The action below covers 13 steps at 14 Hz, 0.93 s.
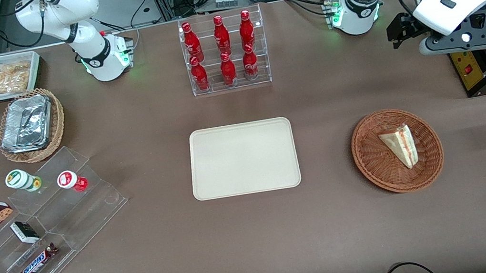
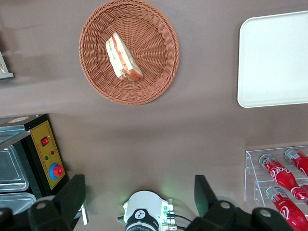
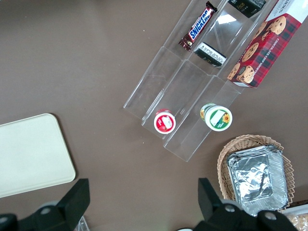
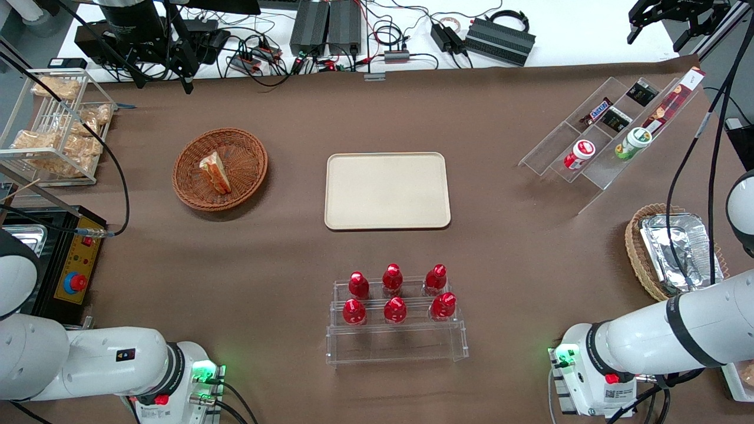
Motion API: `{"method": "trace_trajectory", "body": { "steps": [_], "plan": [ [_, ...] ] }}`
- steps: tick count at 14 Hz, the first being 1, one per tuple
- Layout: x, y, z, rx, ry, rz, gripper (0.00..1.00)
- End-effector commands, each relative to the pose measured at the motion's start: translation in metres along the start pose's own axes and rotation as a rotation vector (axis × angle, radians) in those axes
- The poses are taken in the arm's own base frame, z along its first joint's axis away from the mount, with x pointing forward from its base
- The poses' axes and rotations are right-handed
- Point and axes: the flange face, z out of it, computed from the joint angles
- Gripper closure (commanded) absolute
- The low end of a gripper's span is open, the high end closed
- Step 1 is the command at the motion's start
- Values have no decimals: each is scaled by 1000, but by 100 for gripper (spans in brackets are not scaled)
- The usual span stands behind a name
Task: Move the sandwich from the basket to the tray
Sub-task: 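Move the left gripper down over the sandwich in the wicker basket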
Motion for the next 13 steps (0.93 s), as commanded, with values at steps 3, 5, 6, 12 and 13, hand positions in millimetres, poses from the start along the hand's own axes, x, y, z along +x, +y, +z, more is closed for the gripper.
{"method": "trace_trajectory", "body": {
  "steps": [3,5,6,12,13],
  "plan": [
    [0,-5,9,11,-32,-11,0],
    [14,-14,52,17,-113,-31,0],
    [25,-26,79,14,-156,-67,0],
    [65,-46,258,-19,-61,-269,0],
    [70,-53,282,-35,-53,-306,0]
  ]
}}
